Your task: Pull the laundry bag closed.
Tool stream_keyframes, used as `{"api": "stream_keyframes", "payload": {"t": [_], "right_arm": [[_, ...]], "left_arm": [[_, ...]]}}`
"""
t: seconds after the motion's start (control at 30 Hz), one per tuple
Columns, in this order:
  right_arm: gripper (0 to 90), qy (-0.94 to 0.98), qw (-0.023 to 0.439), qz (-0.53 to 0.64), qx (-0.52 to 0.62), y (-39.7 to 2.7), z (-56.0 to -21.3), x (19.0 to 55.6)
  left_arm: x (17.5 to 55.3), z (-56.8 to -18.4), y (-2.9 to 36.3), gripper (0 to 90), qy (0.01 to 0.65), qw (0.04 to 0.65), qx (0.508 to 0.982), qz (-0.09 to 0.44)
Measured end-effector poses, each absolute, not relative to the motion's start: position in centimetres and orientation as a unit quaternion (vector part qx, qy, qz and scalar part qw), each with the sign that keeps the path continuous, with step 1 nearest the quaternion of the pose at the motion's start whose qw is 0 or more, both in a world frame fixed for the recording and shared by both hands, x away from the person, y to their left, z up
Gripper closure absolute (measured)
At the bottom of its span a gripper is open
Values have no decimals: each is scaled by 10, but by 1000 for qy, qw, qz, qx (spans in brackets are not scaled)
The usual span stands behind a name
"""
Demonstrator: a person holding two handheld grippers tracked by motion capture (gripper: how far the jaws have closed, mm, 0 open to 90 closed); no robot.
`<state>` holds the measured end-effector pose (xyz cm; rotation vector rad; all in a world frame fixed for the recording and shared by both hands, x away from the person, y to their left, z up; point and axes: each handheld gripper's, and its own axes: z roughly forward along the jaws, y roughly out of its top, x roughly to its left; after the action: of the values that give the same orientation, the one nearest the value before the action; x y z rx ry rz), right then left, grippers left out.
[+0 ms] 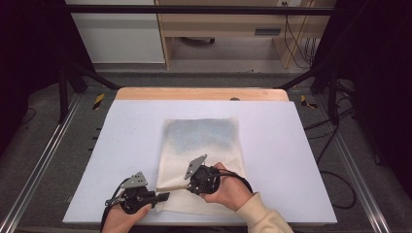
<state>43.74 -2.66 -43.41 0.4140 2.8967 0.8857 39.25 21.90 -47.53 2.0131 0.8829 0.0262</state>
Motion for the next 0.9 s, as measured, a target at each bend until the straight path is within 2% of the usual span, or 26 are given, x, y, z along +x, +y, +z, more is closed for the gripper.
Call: {"api": "stream_keyframes", "payload": {"t": [0.9], "right_arm": [[820, 946, 50, 292, 135, -27, -435, 437]], "left_arm": [[392, -474, 219, 843, 353, 450, 820, 18]]}}
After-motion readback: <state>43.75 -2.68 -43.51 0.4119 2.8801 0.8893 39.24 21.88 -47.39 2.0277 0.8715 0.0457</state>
